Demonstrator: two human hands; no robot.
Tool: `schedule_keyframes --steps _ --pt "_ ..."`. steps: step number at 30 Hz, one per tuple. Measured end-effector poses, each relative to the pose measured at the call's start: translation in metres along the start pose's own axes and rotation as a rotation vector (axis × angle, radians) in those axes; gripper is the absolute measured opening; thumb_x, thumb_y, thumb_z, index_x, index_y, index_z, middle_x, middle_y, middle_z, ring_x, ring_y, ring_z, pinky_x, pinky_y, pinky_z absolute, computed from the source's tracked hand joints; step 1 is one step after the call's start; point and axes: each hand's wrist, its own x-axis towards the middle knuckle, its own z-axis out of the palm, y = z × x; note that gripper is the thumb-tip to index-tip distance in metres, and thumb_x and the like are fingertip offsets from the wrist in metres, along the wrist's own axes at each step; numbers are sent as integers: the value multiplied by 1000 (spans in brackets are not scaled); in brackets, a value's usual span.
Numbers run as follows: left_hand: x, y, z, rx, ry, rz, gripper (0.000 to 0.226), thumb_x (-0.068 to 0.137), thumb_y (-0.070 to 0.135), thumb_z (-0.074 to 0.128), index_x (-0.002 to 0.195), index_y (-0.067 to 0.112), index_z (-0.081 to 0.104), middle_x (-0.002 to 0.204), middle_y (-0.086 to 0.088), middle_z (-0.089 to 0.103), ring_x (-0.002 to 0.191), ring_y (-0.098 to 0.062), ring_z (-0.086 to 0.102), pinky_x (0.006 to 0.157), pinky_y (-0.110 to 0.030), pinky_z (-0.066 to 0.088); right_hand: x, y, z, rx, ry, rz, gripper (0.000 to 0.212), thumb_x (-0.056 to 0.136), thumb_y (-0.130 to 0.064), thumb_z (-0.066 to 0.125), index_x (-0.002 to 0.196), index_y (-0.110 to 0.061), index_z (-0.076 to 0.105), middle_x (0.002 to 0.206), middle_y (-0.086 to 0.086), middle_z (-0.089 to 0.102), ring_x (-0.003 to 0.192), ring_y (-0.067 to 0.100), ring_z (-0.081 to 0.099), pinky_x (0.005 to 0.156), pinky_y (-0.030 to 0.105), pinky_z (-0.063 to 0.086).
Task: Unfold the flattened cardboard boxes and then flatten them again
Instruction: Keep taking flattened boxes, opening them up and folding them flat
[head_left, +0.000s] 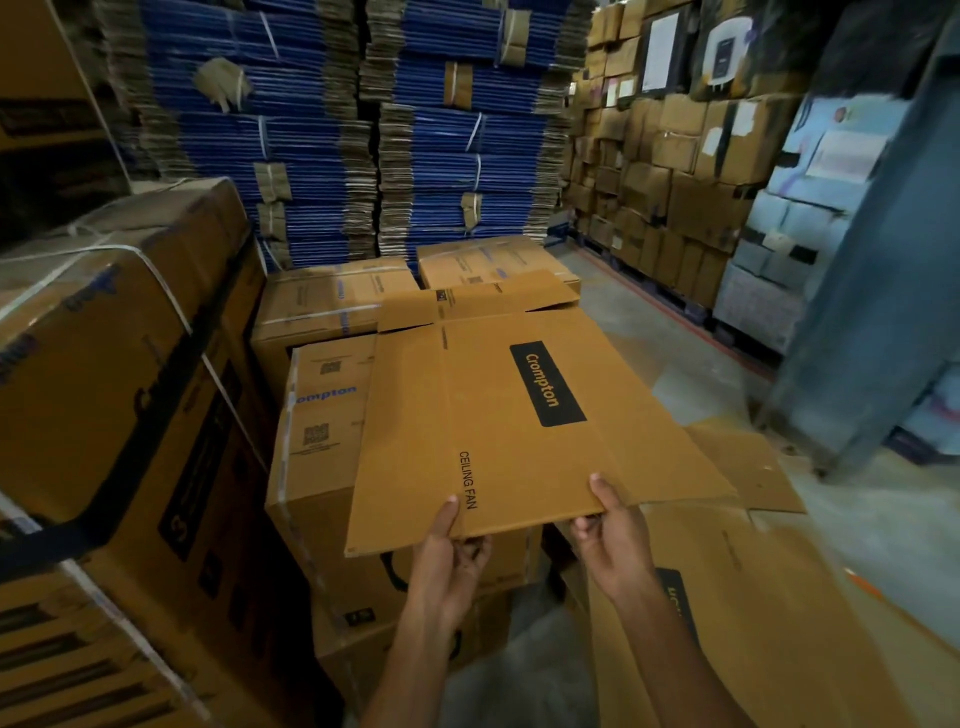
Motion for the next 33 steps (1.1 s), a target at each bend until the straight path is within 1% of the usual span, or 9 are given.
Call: schedule_keyframes --steps 3,9,14,18,20,23,25,29,33 --pt "-7 -21 15 -17 -16 -1 48 95 10 66 140 16 52 125 -14 70 108 -28 67 81 -41 56 -3 -19 -17 -12 -3 -18 21 100 -16 61 119 -8 59 91 9 64 43 11 48 37 22 38" --pt "-24 -88 57 12 -36 -33 43 97 9 63 139 14 53 124 -14 70 108 -27 67 82 -40 54 -2 -75 -75 -23 43 -61 10 100 -16 60 110 -12 62 83 4 65 44 11 47 37 21 38" --pt "-34 -151 83 144 -89 -61 27 99 11 61 126 12 59 102 -10 78 90 -23 73 75 -37 55 -6 -109 -139 52 87 -83 9 101 -16 58 109 -12 62 81 3 64 42 11 45 37 21 37" --pt "-32 -203 93 225 -81 -116 28 98 11 63 126 11 61 111 -13 76 95 -25 71 75 -37 58 -8 -128 -198 33 176 -81 13 99 -21 62 111 -14 64 84 3 65 45 10 46 39 20 39" --pt "-29 -230 95 256 -59 -161 30 97 12 65 126 10 62 108 -13 77 91 -24 71 72 -36 58 -9 -136 -227 9 234 -64 16 98 -24 65 112 -16 66 88 3 66 48 9 49 40 19 42" --pt "-21 -270 90 312 -27 -219 22 97 10 64 119 10 65 96 -10 79 90 -25 69 81 -38 55 -8 -140 -267 -20 312 -38 14 98 -25 65 110 -18 67 87 1 69 51 8 53 42 18 46" --pt "-14 -294 82 361 24 -254 23 97 7 64 120 9 65 94 -8 78 89 -25 68 79 -39 55 -6 -136 -293 -16 356 -18 15 98 -23 65 110 -15 67 88 3 70 51 8 56 43 18 47" --pt "-5 -333 56 412 139 -346 27 95 15 69 121 6 65 103 -13 73 88 -28 65 68 -36 54 1 -116 -344 -29 443 88 12 98 -20 65 98 -8 64 64 3 56 45 11 48 42 22 45" --pt "-1 -359 19 405 232 -420 29 92 17 73 117 9 61 110 -13 71 103 -31 66 80 -39 56 4 -85 -383 1 506 214 13 98 -23 64 95 -12 60 53 0 47 38 9 41 37 21 37"
